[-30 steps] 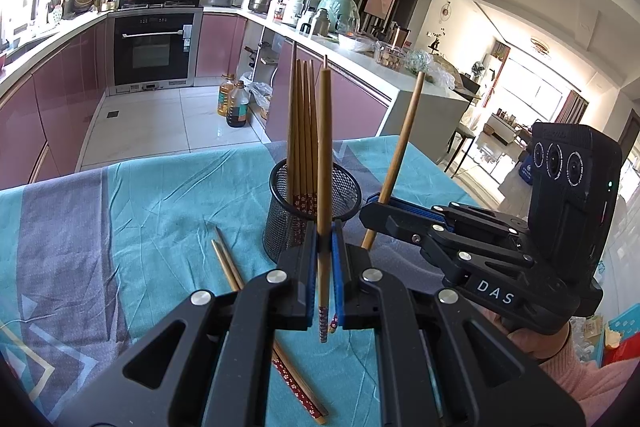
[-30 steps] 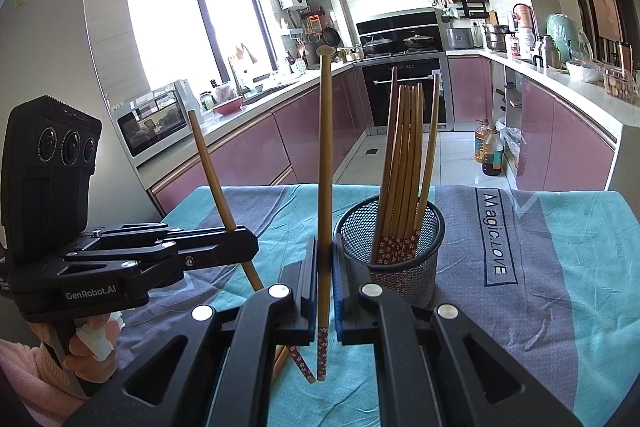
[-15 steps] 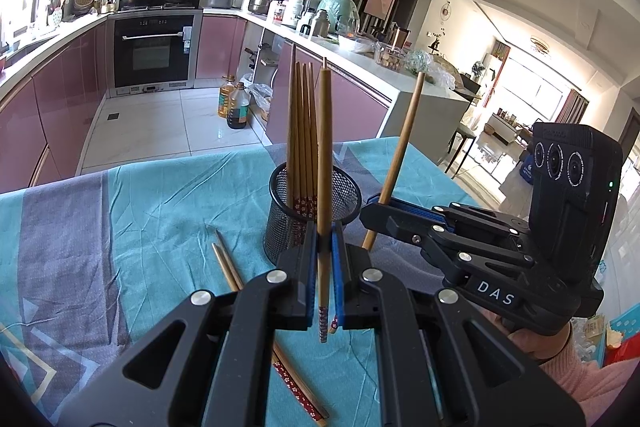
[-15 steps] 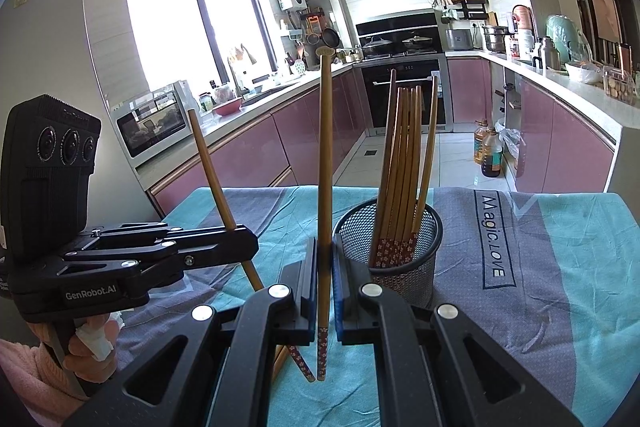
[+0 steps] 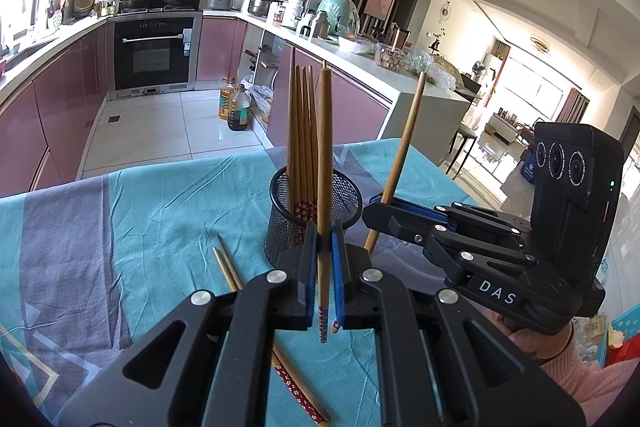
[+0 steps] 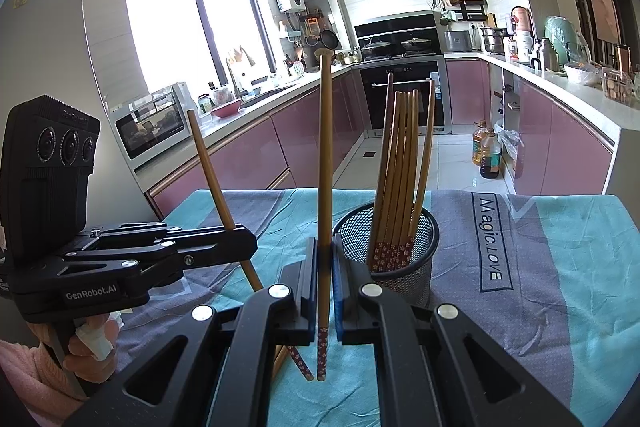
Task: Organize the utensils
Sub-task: 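Lower the left gripper's chopstick into the mesh cup while the right gripper lowers its chopstick in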
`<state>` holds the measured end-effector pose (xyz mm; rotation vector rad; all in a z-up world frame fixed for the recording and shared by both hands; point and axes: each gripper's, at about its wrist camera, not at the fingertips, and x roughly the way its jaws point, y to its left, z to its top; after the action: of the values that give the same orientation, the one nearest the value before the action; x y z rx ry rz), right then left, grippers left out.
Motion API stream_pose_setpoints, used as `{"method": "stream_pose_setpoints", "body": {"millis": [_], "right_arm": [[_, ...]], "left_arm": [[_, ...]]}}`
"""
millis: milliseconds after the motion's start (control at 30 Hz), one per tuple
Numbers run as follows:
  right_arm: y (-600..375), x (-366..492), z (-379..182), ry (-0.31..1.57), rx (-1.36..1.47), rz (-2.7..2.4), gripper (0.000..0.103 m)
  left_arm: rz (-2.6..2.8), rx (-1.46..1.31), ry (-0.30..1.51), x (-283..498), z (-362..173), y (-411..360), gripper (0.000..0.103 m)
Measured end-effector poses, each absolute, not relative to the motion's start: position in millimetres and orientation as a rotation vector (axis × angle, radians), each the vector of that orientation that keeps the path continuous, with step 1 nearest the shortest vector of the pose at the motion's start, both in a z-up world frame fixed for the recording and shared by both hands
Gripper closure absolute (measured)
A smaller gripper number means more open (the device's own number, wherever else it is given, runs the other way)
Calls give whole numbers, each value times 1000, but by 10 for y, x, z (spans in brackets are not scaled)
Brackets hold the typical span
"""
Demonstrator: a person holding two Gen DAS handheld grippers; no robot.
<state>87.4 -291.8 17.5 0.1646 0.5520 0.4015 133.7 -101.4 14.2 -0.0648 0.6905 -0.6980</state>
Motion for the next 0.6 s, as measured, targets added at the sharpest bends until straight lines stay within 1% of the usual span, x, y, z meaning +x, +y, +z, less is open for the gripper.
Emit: {"method": "stream_pose_setpoints", "body": {"millis": [600], "right_arm": [[-3034, 911, 341, 498, 171, 384, 97]], "left_arm": [[-707, -83, 654, 1527, 280, -905, 96]]}}
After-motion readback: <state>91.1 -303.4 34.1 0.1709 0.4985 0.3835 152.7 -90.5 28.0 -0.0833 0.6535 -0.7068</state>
